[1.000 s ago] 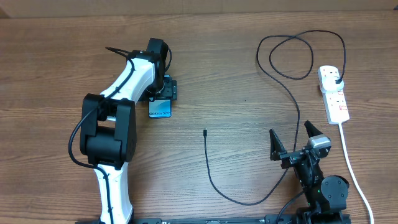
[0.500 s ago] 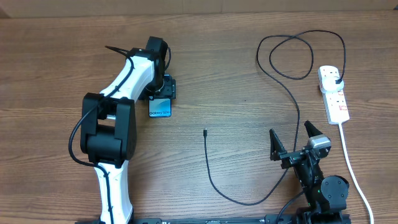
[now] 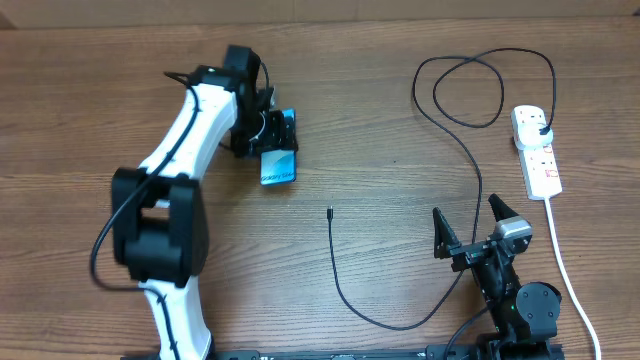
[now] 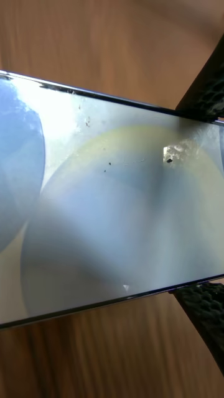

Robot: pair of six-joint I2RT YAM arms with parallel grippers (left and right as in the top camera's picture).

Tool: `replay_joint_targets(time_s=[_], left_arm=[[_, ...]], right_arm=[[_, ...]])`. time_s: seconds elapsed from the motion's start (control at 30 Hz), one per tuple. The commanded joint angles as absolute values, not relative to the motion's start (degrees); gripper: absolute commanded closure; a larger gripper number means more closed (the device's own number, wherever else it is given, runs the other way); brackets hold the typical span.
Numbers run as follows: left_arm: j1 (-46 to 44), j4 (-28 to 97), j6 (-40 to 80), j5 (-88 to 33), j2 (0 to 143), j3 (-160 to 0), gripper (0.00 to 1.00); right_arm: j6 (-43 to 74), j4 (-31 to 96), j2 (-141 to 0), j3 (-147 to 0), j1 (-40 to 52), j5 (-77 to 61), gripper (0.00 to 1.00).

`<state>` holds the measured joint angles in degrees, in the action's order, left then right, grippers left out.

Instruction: Plug charger to phone and switch on socket

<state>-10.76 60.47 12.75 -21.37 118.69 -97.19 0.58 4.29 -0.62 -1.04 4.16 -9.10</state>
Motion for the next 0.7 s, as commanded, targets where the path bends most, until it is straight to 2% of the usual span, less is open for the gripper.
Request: replay_joint_targets(time_s=[0.0, 0.1, 0.23, 0.37, 0.43, 0.57, 0.67], left_arm=[[-9.0, 60.6, 9.1, -40.3, 110.7, -98.4, 0.30], [-8.3, 60.4, 8.7, -47.9, 108.2, -98.4, 0.30], [-8.3, 60.4, 7.8, -53.8, 107.9, -98.4, 0.29], [-8.7, 59.5, 7.9, -57.9, 107.9, -98.4, 0.29], [-9.7, 59.4, 8.0, -58.2, 107.9, -98.4, 0.28], [-12.2, 59.2, 9.8, -58.2, 107.9, -98.4, 0.28], [-14.1, 58.6, 12.3, -58.2, 107.9, -98.4, 0.28]], right_arm=[[14.0, 3.6, -0.2, -0.5, 4.1, -10.1, 0.00], [15.6, 3.5, -0.2, -2.2, 4.1, -18.0, 0.00], [19.2, 10.2, -2.3, -10.1, 4.1, -19.4, 0.00], [19.1, 23.4, -11.7, -26.8, 4.1, -19.7, 0.00], [19.1, 35.3, -21.4, -39.8, 4.1, -20.3, 0.00], [19.1, 52.0, -35.0, -55.4, 4.1, -22.3, 0.00], [19.1, 58.9, -43.2, -62.6, 4.1, -26.5, 0.00]])
